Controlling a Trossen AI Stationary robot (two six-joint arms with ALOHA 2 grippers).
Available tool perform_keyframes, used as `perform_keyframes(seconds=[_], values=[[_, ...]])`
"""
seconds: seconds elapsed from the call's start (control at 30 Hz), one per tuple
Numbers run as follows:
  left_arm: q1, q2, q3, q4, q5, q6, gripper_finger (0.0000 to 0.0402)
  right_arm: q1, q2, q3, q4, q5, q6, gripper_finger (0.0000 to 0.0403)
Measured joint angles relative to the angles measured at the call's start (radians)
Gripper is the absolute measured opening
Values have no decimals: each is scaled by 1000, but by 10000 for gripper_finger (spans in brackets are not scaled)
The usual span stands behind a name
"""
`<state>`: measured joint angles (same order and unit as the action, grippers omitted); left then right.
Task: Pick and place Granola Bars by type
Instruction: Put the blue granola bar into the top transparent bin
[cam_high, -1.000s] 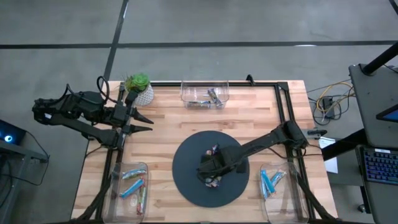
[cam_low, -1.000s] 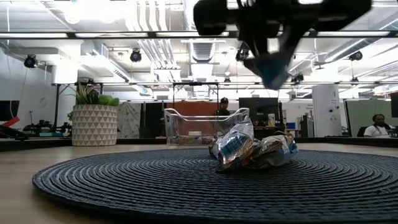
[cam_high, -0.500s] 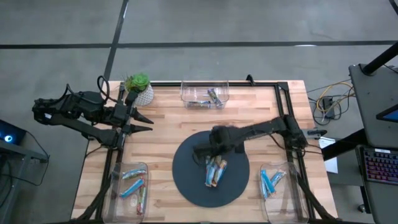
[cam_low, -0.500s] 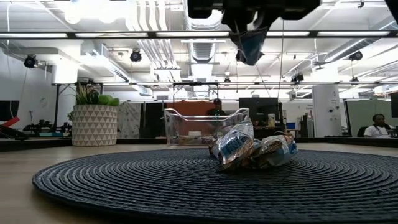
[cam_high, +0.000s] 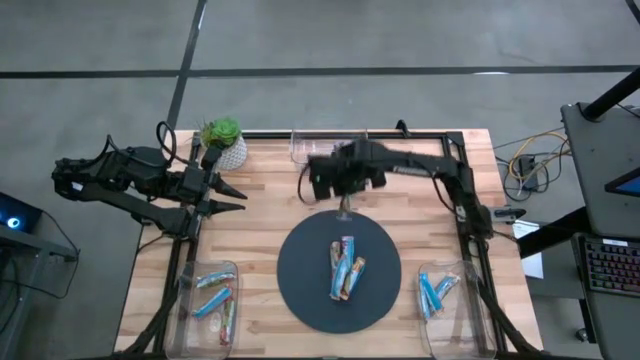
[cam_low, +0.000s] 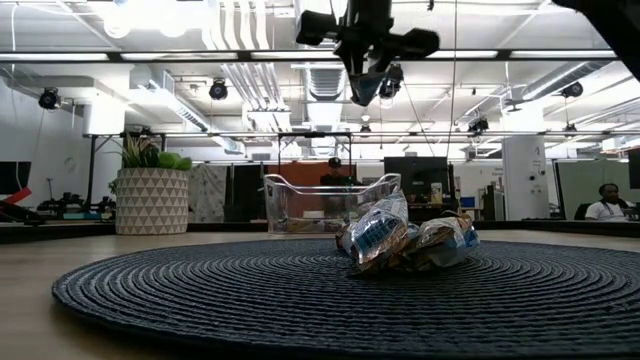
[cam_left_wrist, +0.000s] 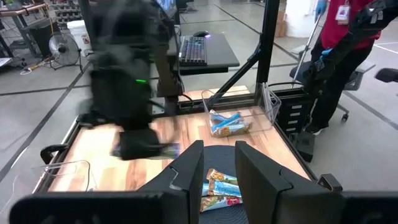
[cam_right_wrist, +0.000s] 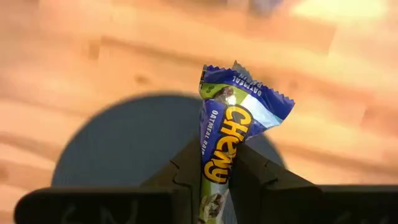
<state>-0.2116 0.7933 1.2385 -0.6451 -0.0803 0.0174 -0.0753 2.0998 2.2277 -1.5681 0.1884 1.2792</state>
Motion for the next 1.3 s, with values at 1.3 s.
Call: perform_keyframes(seconds=[1.3], values=[[0, 0, 0, 0, -79, -31, 75, -514, 18, 125, 152, -96, -489, 54]])
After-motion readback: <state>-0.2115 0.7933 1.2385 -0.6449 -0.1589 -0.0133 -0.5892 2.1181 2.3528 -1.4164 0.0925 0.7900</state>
